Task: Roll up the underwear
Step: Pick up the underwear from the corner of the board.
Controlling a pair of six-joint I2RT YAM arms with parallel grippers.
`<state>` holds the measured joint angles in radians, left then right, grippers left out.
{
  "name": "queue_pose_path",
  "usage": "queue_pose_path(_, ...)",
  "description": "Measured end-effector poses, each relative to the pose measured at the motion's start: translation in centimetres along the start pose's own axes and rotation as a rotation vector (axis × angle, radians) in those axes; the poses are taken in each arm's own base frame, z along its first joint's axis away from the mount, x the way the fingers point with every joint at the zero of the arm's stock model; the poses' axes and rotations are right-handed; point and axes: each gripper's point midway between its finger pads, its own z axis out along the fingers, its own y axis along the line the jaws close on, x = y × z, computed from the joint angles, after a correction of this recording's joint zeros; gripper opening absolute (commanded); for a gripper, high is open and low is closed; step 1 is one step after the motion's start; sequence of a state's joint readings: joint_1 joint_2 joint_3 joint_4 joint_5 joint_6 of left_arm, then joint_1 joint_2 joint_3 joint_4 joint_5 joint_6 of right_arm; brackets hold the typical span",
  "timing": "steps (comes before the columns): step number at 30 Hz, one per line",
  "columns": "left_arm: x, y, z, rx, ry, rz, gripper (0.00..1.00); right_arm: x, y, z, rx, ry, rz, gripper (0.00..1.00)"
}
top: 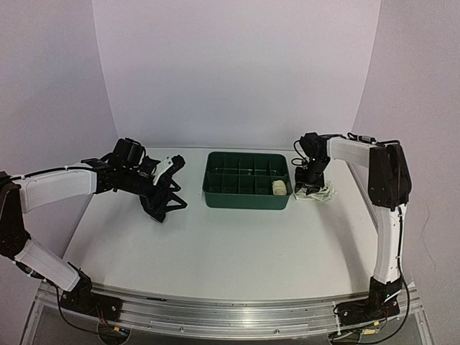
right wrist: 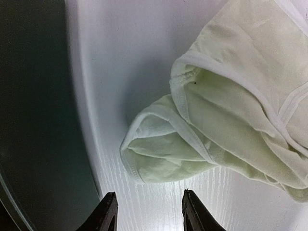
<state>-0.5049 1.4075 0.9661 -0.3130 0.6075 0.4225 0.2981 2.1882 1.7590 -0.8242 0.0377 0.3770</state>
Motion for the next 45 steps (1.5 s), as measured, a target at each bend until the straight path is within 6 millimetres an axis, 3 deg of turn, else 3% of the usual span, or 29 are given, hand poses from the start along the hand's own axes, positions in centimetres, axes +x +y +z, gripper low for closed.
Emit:
queue_pose_path(7, 0.1, 0.0, 0.1, 0.001, 0.003, 0.002, 0.77, -0.4, -0.3, 3.0, 0.034, 0.028, -0.017, 0.39)
queue_pose_path(11, 0.2, 0.1, 0.2, 0.002, 0.006, 0.003, 0.77, -0.8, -0.7, 3.4, 0.063, 0.018, -0.032, 0.1)
queue_pose_path(13, 0.2, 0.1, 0.2, 0.002, 0.006, 0.003, 0.77, -0.7, -1.1, 3.6, 0.088, 0.015, -0.039, 0.0)
queue_pose_path(20, 0.2, 0.1, 0.2, 0.001, 0.006, 0.012, 0.77, -0.2, -2.4, 3.1, 0.145, -0.007, -0.057, 0.0)
queue_pose_path(23, 0.2, 0.1, 0.2, 0.001, 0.005, 0.013, 0.77, 0.1, -3.2, 1.3, 0.166, -0.015, -0.06, 0.0)
queue_pose_path(25, 0.2, 0.1, 0.2, 0.0, 0.005, 0.013, 0.77, -0.9, -3.4, -1.6, 0.159, -0.066, -0.052, 0.0)
queue_pose_path(27, 0.2, 0.1, 0.2, -0.001, 0.004, 0.012, 0.77, -2.8, -2.8, -6.3, 0.121, -0.168, -0.042, 0.0)
queue_pose_path(31, -0.1, 0.5, 0.2, -0.019, -0.005, 0.005, 0.77, -8.0, 0.5, -20.0, -0.045, -0.487, -0.024, 0.0)
queue_pose_path(34, -0.6, 1.1, 0.1, -0.049, -0.015, 0.003, 0.77, -8.6, 5.7, -31.1, -0.227, -0.719, -0.094, 0.0)
queue_pose_path(36, -1.0, 1.7, -0.1, -0.076, -0.024, -0.001, 0.77, -6.4, 10.8, -36.7, -0.371, -0.805, -0.202, 0.0)
queue_pose_path(39, -2.1, 3.0, -0.6, -0.134, -0.047, 0.008, 0.77, -1.0, 18.7, -41.2, -0.609, -0.808, -0.391, 0.0)
queue_pose_path(42, -3.0, 5.5, -1.8, -0.23, -0.07, 0.013, 0.77, 4.6, 24.8, -42.6, -0.805, -0.723, -0.553, 0.0)
queue_pose_path(45, -3.2, 8.2, -3.2, -0.332, -0.082, -0.004, 0.77, 9.0, 28.6, -42.2, -0.917, -0.623, -0.663, 0.0)
